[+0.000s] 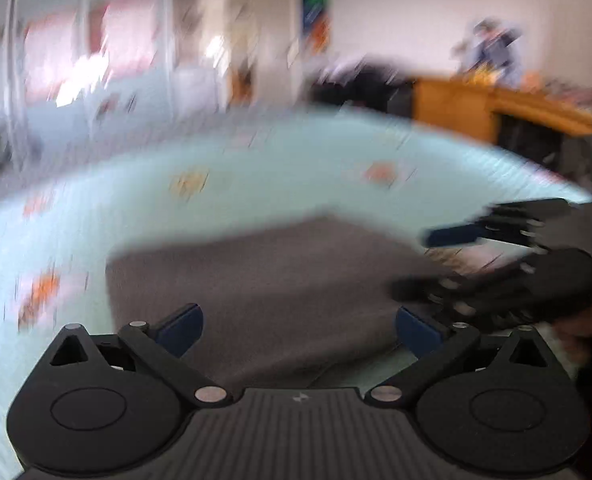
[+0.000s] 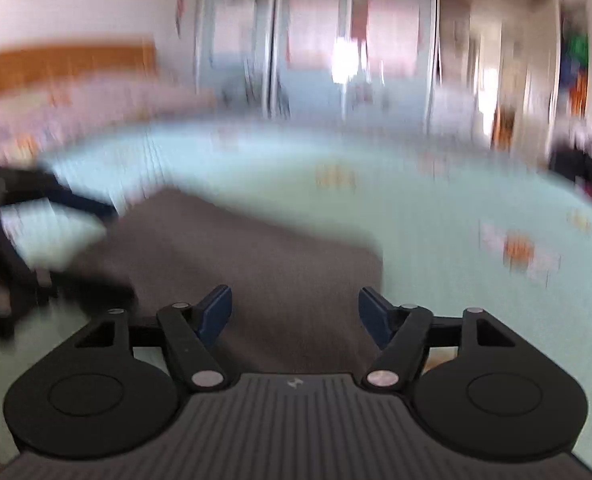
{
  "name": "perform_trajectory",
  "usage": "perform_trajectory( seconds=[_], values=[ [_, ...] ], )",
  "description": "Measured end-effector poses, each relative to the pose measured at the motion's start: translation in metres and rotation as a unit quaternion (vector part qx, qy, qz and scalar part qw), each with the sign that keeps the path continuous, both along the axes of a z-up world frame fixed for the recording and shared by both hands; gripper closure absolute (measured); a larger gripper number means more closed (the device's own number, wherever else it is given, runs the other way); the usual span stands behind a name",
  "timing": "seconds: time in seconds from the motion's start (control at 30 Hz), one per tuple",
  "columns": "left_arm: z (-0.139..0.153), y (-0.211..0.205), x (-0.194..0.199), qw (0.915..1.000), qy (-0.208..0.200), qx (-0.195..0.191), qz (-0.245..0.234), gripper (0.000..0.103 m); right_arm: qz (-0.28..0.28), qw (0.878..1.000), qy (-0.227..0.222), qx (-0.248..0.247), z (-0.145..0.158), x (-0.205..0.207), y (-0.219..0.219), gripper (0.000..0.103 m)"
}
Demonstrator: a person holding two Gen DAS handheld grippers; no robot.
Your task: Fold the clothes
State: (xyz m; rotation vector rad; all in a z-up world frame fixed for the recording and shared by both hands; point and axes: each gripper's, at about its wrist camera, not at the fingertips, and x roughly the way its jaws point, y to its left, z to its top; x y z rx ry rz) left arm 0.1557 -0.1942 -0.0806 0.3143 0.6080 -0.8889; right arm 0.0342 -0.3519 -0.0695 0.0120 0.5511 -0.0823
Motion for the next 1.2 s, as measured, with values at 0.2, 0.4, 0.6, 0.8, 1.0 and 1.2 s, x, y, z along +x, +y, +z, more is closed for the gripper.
perform_trajectory(
  seconds=[0.2,0.4,0.6,0.8,1.0,1.2],
  values=[
    [0.003,0.007,-0.030,0.9978,-0.066,-0.005,-0.003,0.001,-0.026,0.999,-0.031,0.003,-0.001,-0.041,-0.007,0.025],
    [0.060,0.027,-0.030,0.9869,0.006,-0.102,0.125,0.001,-0.065,0.994,-0.068,0.052,0.035,-0.046,-0.003,0.017],
    [0.086,0.029,-0.021,0.9595,0.091,-0.034,0.264,0.001,-0.138,0.978,-0.067,0.144,0.078,-0.024,0.003,0.005],
    [0.115,0.018,-0.015,0.9483,0.133,0.022,0.288,0.001,-0.216,0.951,0.017,0.222,0.096,0.002,-0.005,0.005],
    [0.124,0.004,-0.037,0.9494,0.136,0.070,0.275,0.001,-0.216,0.941,0.074,0.249,0.102,0.010,-0.005,0.005],
    [0.118,0.002,-0.046,0.9552,0.117,0.083,0.259,0.001,-0.216,0.942,0.089,0.241,0.103,0.002,0.002,0.005]
  ],
)
